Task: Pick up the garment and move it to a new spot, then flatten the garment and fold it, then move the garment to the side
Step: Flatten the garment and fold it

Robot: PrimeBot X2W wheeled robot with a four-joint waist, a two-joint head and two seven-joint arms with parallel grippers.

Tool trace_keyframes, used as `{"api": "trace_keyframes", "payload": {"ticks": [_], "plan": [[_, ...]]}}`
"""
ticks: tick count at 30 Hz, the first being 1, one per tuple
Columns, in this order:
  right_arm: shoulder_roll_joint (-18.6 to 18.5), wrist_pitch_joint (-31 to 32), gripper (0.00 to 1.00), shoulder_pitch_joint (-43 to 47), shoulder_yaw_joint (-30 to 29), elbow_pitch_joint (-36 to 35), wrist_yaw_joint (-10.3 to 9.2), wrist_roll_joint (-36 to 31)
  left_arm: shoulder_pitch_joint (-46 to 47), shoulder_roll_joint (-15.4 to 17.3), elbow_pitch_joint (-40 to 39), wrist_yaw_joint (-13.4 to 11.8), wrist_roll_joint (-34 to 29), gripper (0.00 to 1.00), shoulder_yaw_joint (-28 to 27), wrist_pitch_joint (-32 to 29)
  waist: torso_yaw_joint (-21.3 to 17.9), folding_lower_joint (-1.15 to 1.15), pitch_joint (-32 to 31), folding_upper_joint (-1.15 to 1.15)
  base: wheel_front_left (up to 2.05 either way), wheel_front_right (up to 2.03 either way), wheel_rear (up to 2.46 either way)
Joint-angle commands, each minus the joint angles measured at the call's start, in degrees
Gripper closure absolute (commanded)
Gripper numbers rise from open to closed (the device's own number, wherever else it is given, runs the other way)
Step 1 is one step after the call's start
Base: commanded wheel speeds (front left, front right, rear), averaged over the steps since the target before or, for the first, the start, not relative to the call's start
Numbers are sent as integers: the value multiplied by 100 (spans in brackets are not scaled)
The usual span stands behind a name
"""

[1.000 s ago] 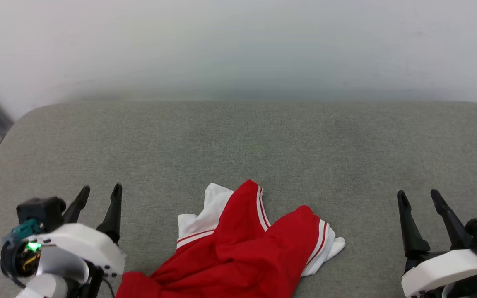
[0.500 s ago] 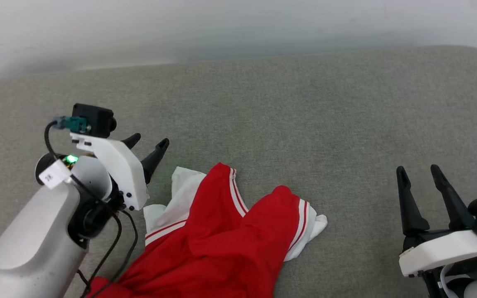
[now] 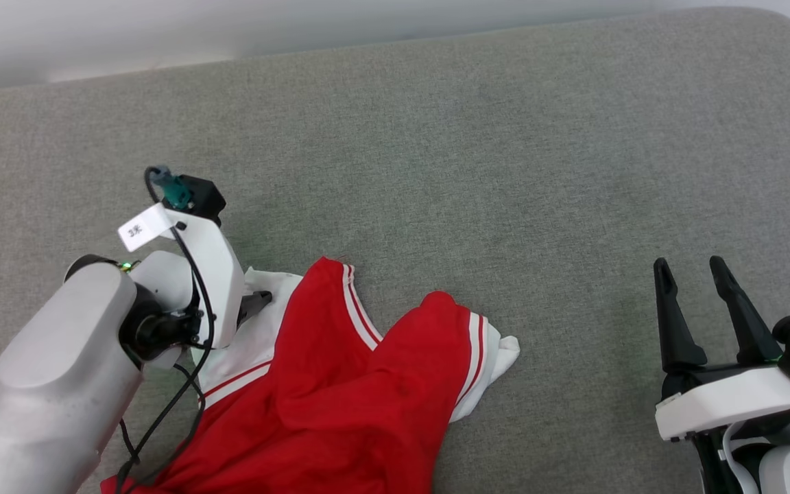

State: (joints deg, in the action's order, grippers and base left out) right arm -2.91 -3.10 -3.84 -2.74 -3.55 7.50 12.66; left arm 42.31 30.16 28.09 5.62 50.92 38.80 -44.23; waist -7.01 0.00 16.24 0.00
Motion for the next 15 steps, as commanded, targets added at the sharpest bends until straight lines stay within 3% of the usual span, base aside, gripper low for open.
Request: {"api": "trace_keyframes", "payload": {"ticks": [1,3,4,5,7,8,9,15], "plan": [[5,-48,0,-106,-2,16,-1,55,7,-55,135,42,-46,0,142,-129,-11,0,27,0,0,0,0],[5,-67,0,-108,-15,52,-1,57,6,-96,269,85,-140,0,359,-279,-9,0,43,0,0,0,0],[5,-81,0,-117,-26,65,-1,56,7,-128,334,102,-170,15,458,-335,1,0,50,0,0,0,0],[5,-96,0,-129,-36,79,-1,49,-16,-159,401,128,-197,40,572,-412,14,0,53,0,0,0,0],[5,-98,0,-163,-46,103,-1,37,-33,-196,515,154,-251,69,753,-492,34,0,58,0,0,0,0],[5,-96,0,-181,-56,108,-1,32,-26,-212,558,163,-302,89,835,-485,48,0,56,0,0,0,0],[5,-95,0,-198,-63,112,-1,25,-13,-234,603,166,-322,100,879,-424,61,0,53,0,0,0,0],[5,-61,0,-170,-103,98,-2,-29,178,-285,732,147,-465,100,749,366,135,0,-24,0,0,0,0]]}}
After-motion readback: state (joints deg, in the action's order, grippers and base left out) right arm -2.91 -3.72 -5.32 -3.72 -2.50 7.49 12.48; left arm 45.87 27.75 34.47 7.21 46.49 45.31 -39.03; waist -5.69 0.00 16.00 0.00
